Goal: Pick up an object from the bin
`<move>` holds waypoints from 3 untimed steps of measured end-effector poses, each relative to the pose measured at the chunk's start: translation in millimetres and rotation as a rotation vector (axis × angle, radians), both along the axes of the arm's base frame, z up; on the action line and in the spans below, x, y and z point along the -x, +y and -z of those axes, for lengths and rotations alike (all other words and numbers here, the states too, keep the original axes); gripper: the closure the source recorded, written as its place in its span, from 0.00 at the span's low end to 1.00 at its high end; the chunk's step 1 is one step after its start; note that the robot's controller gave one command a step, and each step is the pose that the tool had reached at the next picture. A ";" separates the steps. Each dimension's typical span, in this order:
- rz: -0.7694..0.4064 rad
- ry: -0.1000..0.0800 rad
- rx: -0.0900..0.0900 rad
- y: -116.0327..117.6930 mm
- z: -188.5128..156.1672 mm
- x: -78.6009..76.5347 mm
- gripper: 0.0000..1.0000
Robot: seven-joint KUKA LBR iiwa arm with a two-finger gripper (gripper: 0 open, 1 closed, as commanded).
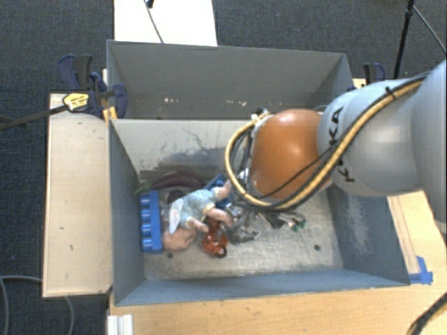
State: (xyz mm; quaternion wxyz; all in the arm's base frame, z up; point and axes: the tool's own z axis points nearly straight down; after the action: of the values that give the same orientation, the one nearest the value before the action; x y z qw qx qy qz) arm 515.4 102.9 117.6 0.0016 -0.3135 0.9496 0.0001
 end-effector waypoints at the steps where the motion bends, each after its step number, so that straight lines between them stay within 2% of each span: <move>1: -0.016 0.009 0.001 -5.4 -41.1 6.3 1.00; 2: -0.026 0.005 0.001 1.4 -101.7 14.2 1.00; 3: 0.085 -0.005 -0.001 8.3 2.3 -2.9 0.00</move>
Offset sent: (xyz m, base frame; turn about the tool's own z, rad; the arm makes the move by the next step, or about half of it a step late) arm -0.0267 0.0133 0.1711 -0.0376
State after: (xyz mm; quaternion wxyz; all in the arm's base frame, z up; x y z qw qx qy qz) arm 518.2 111.2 115.3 0.0039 -0.2728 0.9621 -0.0004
